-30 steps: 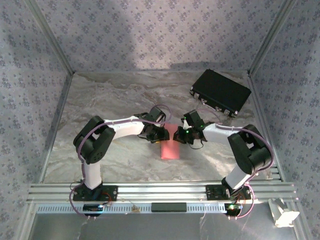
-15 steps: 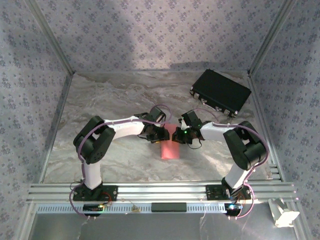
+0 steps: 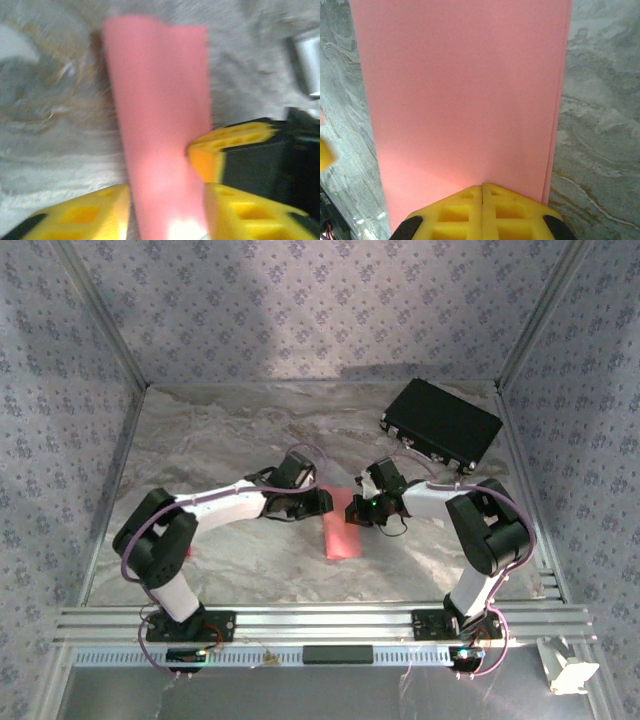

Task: Fold a paper plane with a square sheet of paper (pick it up from the middle)
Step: Hold the square sheet of paper at the center of the table, then first fold the square sheet of paper in half at the center of the table.

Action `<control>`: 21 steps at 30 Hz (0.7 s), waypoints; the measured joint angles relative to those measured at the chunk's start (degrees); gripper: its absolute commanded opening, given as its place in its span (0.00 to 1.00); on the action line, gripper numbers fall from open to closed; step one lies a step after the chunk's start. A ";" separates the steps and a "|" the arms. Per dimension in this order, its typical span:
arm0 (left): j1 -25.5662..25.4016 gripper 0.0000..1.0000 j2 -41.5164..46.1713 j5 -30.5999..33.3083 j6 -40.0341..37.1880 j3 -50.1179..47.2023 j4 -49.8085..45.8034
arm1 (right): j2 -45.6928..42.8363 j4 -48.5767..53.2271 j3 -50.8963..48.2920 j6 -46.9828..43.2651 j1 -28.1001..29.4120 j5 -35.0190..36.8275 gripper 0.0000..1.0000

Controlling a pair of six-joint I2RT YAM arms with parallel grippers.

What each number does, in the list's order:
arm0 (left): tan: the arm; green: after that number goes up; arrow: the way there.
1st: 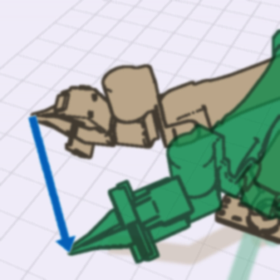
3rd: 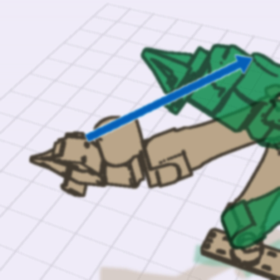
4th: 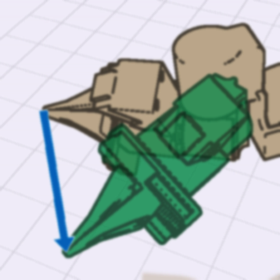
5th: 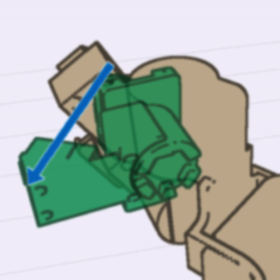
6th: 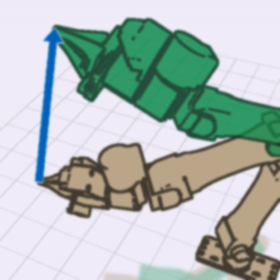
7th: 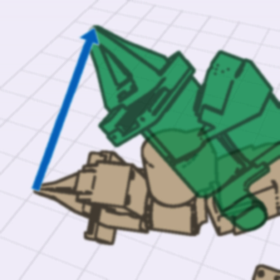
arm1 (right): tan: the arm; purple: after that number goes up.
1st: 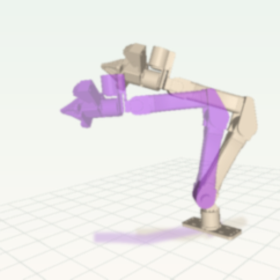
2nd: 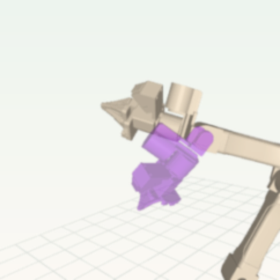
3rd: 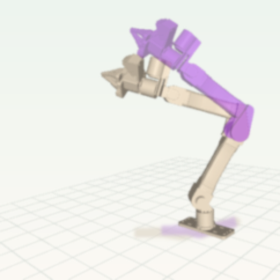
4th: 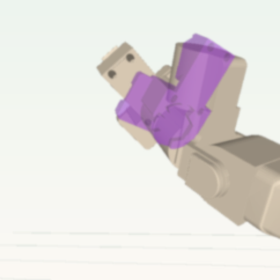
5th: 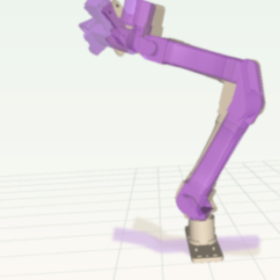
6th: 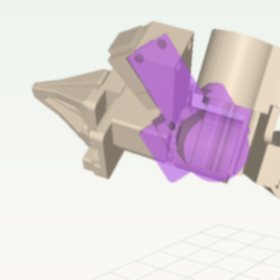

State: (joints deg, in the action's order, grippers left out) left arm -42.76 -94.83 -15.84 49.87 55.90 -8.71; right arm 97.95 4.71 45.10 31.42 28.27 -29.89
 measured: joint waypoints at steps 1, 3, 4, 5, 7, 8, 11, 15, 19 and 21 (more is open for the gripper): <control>0.70 0.12 0.35 -1.68 0.33 -0.52 2.32 | 0.02 0.02 0.00 0.00 -0.09 -0.13 0.00; 1.97 0.00 0.13 -5.38 2.05 -2.05 7.78 | 0.13 0.04 0.00 0.00 -0.31 -0.52 0.00; 2.67 0.00 -0.24 -7.45 3.06 -3.06 10.75 | 0.15 0.11 0.00 0.00 -0.39 -0.63 0.00; 3.15 0.00 -0.87 -9.33 4.22 -3.89 13.40 | 0.15 0.17 0.00 0.02 -0.50 -0.74 0.00; 3.85 0.00 -2.99 -12.87 6.56 -5.05 18.56 | 0.15 0.26 0.00 0.02 -0.66 -0.87 0.00; 4.04 0.00 -4.50 -14.67 7.72 -5.40 21.00 | 0.15 0.24 -0.04 0.02 -0.70 -0.94 0.00; 4.11 0.00 -7.61 -17.64 9.81 -5.81 24.98 | 0.15 0.20 -0.13 0.04 -0.81 -1.03 0.00; 4.15 0.00 -8.92 -19.37 10.82 -6.05 26.14 | 0.11 0.15 -0.17 0.24 -0.81 -1.03 0.00; 4.17 0.00 -9.25 -19.52 10.84 -6.14 26.58 | 0.09 0.13 -0.22 0.46 -0.81 -1.01 0.00; 4.42 0.00 -9.51 -19.54 10.67 -6.19 26.53 | 0.09 0.13 -0.22 0.50 -0.81 -1.01 0.00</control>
State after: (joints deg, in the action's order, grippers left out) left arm -38.35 -104.33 -35.38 60.53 49.71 17.82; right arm 98.04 4.84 44.88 31.92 27.46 -30.89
